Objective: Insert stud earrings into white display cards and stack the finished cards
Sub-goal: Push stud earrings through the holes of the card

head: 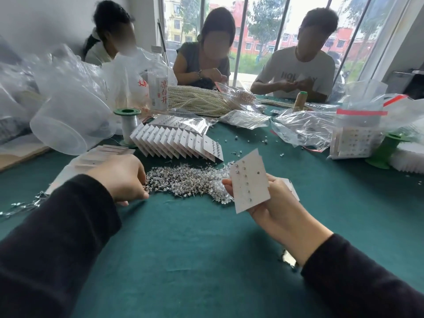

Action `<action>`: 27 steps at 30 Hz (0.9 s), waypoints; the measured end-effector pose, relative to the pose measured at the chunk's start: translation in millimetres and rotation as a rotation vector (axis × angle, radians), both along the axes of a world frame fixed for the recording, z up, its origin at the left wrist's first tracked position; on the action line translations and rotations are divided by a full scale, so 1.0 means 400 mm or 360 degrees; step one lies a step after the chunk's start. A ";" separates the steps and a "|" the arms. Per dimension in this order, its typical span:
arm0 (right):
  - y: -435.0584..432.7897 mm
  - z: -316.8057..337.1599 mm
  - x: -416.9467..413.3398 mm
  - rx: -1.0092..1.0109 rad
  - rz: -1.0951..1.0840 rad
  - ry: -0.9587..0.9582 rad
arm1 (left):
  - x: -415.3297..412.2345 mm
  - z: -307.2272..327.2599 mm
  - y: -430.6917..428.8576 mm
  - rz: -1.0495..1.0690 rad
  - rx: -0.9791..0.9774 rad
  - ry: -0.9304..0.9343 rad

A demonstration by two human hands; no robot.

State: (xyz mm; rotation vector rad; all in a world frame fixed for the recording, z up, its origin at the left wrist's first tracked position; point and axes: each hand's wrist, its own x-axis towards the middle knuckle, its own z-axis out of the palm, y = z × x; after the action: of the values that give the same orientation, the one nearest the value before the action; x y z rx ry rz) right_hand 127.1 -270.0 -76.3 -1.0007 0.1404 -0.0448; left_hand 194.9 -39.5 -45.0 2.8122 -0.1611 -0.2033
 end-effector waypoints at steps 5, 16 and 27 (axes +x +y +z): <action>0.006 0.010 -0.008 0.0186 0.0111 0.0066 | 0.002 0.002 -0.013 0.0082 -0.0045 -0.0150; 0.013 0.015 -0.017 0.0165 0.0259 0.0170 | 0.013 -0.014 -0.012 0.0158 -0.0150 -0.0072; 0.007 0.008 -0.014 0.0215 0.0309 0.0203 | 0.022 -0.027 -0.026 0.0083 -0.0106 -0.0397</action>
State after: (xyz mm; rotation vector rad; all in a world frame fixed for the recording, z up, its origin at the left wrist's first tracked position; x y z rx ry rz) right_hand 121.5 -267.0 -73.1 -0.8782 0.1601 0.2037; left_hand 203.8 -49.9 -55.9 2.7623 -0.1475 0.1627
